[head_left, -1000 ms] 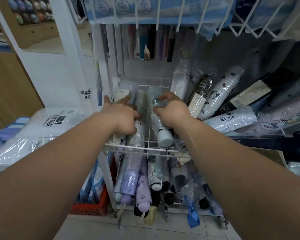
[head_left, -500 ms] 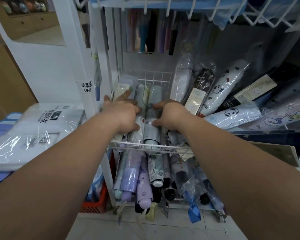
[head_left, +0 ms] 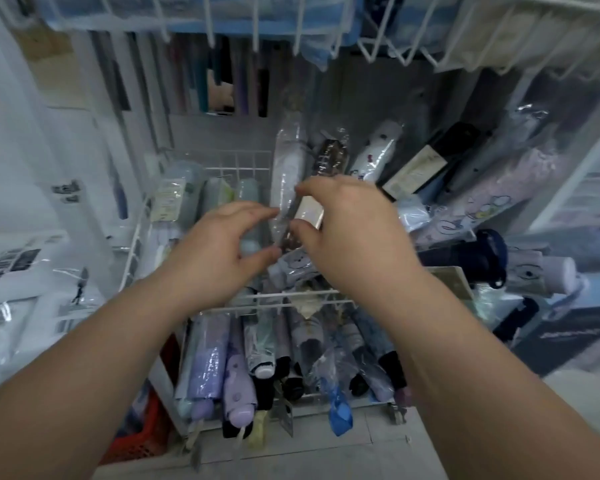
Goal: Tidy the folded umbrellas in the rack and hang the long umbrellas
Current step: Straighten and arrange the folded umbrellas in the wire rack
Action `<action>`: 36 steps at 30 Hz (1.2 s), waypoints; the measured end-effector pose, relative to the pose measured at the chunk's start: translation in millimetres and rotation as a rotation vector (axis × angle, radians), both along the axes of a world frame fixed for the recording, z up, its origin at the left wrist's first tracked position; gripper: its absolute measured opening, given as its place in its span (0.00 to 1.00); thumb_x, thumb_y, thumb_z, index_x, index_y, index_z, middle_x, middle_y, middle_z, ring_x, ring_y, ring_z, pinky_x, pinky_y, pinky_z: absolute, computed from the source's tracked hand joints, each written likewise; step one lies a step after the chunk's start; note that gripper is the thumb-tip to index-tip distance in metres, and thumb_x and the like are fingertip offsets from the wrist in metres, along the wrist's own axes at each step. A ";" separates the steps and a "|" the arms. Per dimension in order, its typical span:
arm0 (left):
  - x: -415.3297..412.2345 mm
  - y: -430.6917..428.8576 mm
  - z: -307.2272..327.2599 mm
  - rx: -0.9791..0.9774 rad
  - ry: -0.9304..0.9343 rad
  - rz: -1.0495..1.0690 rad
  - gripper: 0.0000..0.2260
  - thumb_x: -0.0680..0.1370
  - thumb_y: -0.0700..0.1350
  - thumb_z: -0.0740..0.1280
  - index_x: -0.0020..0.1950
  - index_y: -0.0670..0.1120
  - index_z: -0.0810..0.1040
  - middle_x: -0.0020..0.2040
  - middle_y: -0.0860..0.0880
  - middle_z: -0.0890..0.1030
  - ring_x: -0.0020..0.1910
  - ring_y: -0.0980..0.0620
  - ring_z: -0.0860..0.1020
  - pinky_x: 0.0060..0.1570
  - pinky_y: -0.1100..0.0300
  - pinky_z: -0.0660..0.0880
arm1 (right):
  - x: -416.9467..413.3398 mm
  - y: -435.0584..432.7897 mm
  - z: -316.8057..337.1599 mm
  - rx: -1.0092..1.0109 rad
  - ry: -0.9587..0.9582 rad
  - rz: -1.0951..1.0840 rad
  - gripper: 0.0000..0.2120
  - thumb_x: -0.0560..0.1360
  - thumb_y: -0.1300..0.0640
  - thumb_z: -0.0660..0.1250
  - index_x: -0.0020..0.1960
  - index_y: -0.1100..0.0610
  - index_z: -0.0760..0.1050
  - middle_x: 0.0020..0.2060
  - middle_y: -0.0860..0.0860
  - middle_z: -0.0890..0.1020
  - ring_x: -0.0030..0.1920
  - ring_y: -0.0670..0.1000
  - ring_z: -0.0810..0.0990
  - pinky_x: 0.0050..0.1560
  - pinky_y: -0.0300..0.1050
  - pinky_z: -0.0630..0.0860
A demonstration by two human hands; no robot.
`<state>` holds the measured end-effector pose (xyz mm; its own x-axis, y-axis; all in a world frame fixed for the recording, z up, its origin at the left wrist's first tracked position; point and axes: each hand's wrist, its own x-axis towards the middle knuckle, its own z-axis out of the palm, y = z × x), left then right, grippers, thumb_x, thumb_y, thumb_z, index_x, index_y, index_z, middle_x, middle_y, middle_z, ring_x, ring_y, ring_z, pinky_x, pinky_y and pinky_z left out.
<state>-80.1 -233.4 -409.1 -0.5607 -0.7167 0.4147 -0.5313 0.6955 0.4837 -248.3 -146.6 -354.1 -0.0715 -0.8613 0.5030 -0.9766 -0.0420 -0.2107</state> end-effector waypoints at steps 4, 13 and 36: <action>-46.2 33.2 2.6 0.104 0.070 -0.204 0.28 0.75 0.54 0.75 0.73 0.55 0.73 0.67 0.57 0.75 0.66 0.62 0.71 0.67 0.72 0.65 | -39.9 53.5 13.7 -0.111 0.145 -0.112 0.17 0.72 0.48 0.74 0.58 0.53 0.81 0.48 0.52 0.84 0.54 0.57 0.78 0.53 0.49 0.74; -122.0 55.9 -6.8 0.206 0.129 -0.367 0.30 0.75 0.48 0.76 0.73 0.66 0.70 0.66 0.62 0.76 0.66 0.63 0.74 0.68 0.54 0.73 | -112.7 113.3 9.0 0.015 -0.211 -0.067 0.29 0.64 0.39 0.75 0.64 0.44 0.79 0.56 0.42 0.79 0.57 0.43 0.77 0.60 0.42 0.75; -132.4 39.9 17.0 0.497 0.707 -0.143 0.22 0.77 0.40 0.74 0.64 0.58 0.71 0.53 0.49 0.87 0.51 0.49 0.86 0.52 0.48 0.82 | -92.1 32.8 4.6 0.001 -0.825 0.143 0.37 0.79 0.52 0.67 0.77 0.32 0.49 0.62 0.44 0.81 0.57 0.48 0.81 0.59 0.56 0.79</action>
